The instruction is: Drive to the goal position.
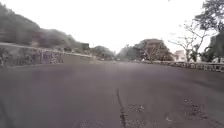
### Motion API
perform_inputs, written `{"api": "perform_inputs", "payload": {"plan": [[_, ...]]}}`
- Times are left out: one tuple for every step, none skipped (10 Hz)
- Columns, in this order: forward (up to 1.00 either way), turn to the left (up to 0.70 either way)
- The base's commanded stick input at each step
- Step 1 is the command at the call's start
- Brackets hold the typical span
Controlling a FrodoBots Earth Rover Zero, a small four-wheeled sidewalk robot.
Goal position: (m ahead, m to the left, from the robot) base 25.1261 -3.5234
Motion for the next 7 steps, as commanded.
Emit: {"api": "perform_inputs", "payload": {"plan": [[0.85,0.00],[0.85,0.00],[0.85,0.00],[0.85,0.00],[0.85,0.00],[0.85,0.00],[0.85,0.00]]}}
